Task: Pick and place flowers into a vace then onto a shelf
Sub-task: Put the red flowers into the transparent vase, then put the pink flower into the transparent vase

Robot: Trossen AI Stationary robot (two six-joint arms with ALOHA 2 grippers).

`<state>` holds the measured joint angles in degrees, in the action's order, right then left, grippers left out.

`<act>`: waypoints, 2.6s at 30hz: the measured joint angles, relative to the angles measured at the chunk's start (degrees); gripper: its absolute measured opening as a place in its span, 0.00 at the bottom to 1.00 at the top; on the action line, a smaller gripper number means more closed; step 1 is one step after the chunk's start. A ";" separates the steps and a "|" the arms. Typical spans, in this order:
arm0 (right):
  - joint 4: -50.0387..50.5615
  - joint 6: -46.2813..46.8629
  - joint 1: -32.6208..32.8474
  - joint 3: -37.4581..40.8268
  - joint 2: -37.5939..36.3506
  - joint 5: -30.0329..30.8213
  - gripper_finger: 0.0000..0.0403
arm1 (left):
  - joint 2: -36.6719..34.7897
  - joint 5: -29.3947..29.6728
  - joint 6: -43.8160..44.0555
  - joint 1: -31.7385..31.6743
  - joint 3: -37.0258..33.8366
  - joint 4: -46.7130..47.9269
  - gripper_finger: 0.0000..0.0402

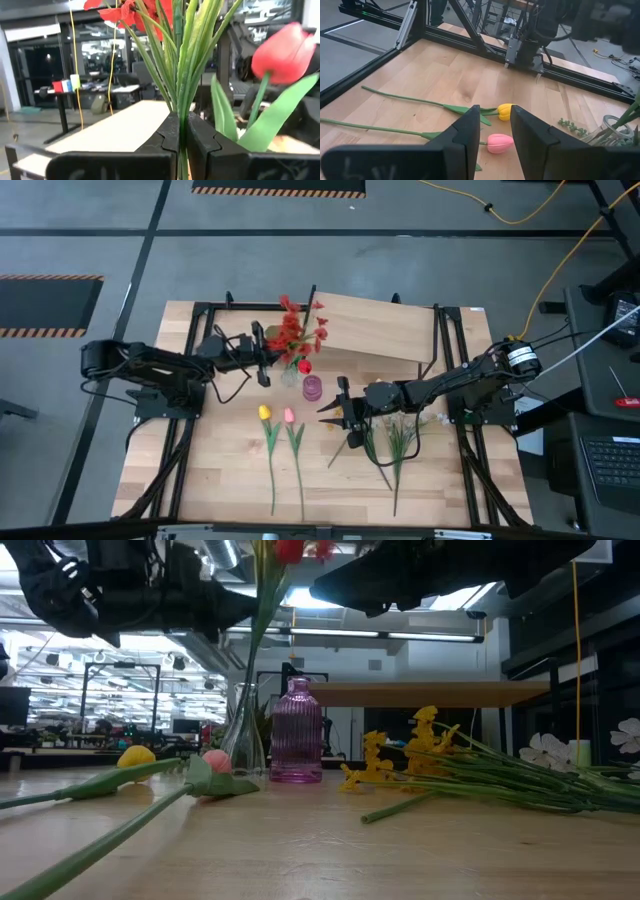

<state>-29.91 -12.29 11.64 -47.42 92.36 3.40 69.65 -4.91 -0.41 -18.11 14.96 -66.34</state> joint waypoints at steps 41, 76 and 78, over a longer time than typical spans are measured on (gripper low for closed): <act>0.63 0.46 0.02 0.00 -0.04 -0.01 0.28 | -1.64 3.48 1.18 1.62 -0.68 8.84 0.35; 1.68 3.21 0.03 -0.02 -0.04 0.00 0.28 | -17.20 42.44 12.16 37.86 16.42 65.36 0.32; 2.43 3.21 0.40 -0.02 -0.04 0.01 0.28 | -13.62 45.62 14.27 41.16 18.73 65.98 0.32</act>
<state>-27.48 -9.08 12.04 -47.44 92.31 3.41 56.03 40.71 13.86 23.05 33.69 -0.37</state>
